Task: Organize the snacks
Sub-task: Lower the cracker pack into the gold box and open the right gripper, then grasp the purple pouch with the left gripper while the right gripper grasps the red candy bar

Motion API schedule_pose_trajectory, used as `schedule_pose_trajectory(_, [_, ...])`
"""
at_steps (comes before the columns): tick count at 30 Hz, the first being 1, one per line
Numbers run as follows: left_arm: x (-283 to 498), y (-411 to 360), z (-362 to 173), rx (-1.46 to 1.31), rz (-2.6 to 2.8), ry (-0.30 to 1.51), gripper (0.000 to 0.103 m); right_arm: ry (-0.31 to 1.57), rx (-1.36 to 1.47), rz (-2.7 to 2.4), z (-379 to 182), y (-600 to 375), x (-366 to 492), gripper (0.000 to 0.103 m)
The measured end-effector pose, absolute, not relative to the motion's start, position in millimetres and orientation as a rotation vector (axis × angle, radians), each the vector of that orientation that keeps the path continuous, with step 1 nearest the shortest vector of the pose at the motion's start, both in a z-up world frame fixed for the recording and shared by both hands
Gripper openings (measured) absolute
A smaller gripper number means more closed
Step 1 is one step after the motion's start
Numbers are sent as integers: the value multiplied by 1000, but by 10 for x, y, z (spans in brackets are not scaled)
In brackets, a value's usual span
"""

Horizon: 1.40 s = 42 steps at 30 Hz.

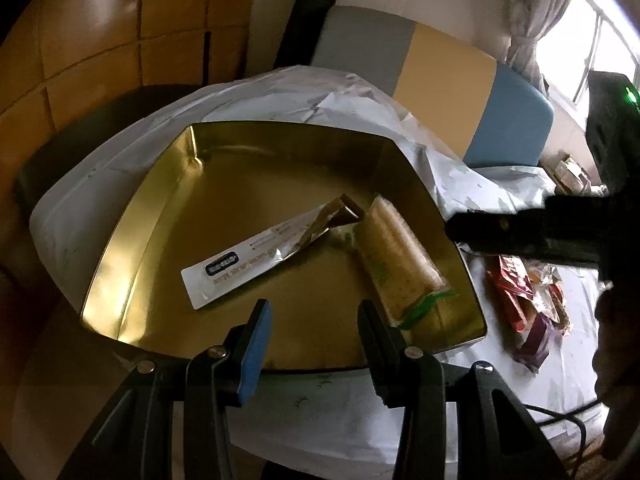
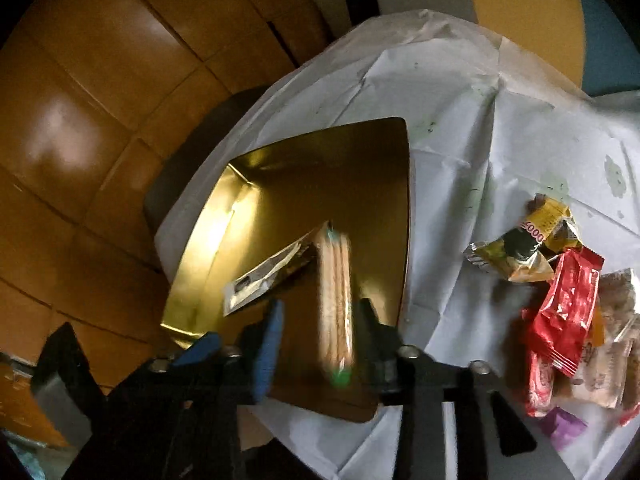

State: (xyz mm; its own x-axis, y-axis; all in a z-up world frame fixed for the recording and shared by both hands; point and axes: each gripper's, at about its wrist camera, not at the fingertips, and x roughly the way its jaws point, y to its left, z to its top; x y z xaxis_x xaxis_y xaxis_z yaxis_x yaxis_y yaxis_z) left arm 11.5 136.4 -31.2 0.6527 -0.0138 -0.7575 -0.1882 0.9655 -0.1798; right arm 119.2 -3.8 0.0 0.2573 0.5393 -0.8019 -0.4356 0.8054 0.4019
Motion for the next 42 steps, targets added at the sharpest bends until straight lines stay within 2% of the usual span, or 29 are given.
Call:
schedule_pose_trajectory(6, [151,1316,-305,-250,89,863,45,1102,2,624,-43,-150,1010,41])
schedule_pose_trajectory(10, [152,1206,-280,-230,63,866,45,1061,-54,573,-24,-364,925,54])
schedule_pose_trajectory(14, [154,1081,-245,-217,26,875,45,1028,-84,531,29,-608,852,56])
schedule_pose_trajectory(25, [170,677,-120,-123,-92,866,45,959,-102,341,173,-1589,844,70])
schedule_pose_trajectory(35, [254,23,-12,12,-296,887,45,950,-44,90,188,-2732,953,74])
schedule_pose_trajectory(42, [373,-675,-263,142,-494,972,45,982,126,-58,-111,-3401,1058,74])
